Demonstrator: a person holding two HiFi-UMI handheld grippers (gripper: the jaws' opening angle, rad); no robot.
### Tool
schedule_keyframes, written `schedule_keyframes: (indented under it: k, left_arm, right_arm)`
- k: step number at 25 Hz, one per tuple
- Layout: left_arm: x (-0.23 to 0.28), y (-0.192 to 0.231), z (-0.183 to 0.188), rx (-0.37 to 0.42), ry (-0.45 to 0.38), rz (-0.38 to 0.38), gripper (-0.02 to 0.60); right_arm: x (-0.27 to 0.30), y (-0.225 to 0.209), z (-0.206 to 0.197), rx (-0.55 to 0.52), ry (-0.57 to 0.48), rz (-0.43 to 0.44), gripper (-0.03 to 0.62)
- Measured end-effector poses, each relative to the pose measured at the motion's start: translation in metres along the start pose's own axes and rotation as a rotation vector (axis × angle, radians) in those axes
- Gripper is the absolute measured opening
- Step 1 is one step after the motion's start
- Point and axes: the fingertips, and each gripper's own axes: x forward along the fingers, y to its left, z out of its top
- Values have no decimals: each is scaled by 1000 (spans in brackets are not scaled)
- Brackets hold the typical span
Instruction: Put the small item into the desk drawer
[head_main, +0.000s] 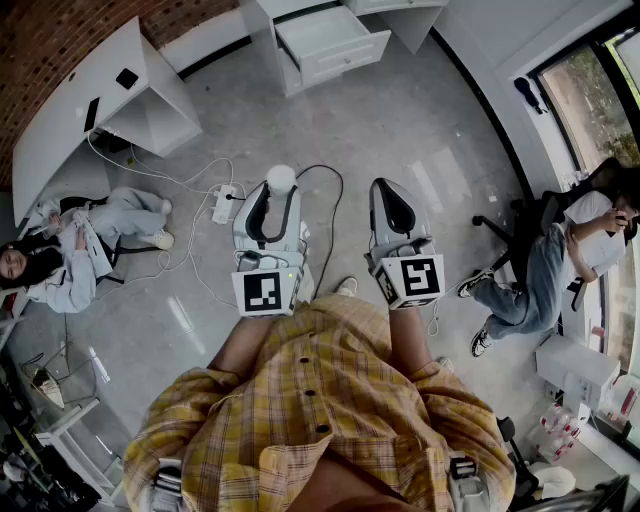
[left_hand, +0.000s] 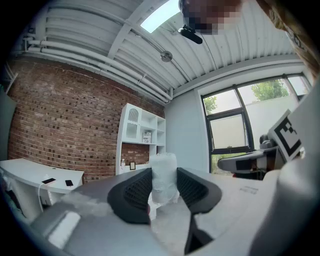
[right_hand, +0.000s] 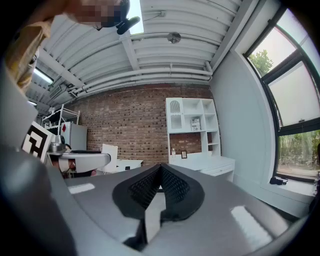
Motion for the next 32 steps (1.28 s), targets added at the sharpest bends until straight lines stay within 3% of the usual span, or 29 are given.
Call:
schedule_keyframes:
  k: [15,18,32]
  left_arm:
    - [43,62,-3,17,-22,-97,164]
    - [53,67,-3,57,-27,-123,164]
    - [144,95,-14,36,1,-119,164]
  right_arm:
    - [54,27,17,12,-74,-66,-2]
    - [61,25,17,12,-65,-98,-2]
    - [157,-14,5,21,-43,-97,-2]
